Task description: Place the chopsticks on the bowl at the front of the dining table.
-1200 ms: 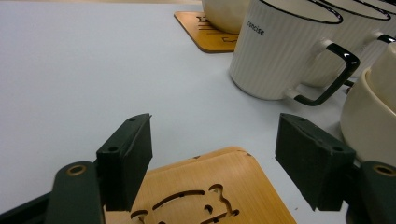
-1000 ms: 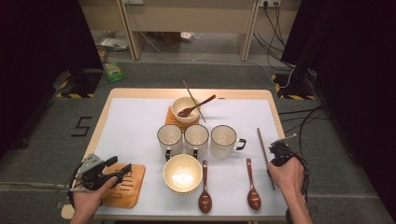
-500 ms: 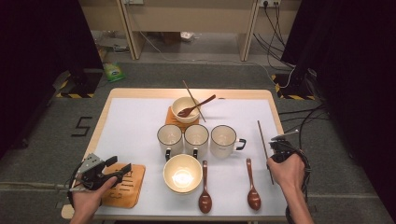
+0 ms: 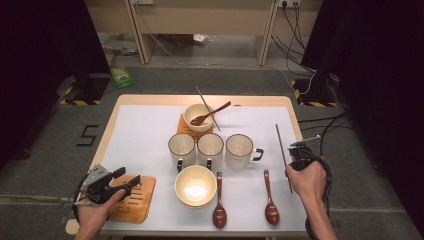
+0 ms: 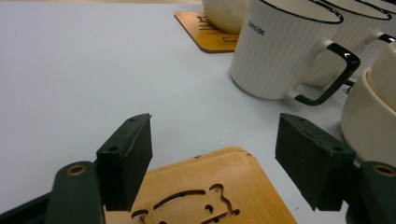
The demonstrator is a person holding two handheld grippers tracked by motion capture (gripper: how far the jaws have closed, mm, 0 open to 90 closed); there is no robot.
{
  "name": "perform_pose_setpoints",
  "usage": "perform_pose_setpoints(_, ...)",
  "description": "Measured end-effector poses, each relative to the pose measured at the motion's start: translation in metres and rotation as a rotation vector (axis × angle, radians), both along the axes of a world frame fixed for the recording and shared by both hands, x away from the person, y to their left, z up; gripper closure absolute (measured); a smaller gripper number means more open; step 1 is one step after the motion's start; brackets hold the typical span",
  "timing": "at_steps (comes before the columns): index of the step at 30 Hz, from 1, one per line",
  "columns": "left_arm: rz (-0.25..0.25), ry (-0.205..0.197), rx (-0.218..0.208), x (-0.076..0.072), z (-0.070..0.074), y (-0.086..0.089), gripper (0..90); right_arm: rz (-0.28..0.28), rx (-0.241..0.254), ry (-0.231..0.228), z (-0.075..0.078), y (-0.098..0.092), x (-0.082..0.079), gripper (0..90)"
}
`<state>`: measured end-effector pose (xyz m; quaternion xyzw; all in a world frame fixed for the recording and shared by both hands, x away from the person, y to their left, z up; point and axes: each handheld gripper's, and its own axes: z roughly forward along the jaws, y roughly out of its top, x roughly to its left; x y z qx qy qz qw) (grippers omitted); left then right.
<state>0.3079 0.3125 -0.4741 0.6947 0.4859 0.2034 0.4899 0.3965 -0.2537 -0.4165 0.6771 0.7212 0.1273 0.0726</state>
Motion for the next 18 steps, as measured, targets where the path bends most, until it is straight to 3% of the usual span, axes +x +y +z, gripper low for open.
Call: perform_pose_setpoints(18, 0.003, 0.001, 0.000, -0.0002, 0.0002, 0.0005, 26.6, -0.001, 0.009, -0.040, 0.0077, 0.0031, 0.0057, 85.5)
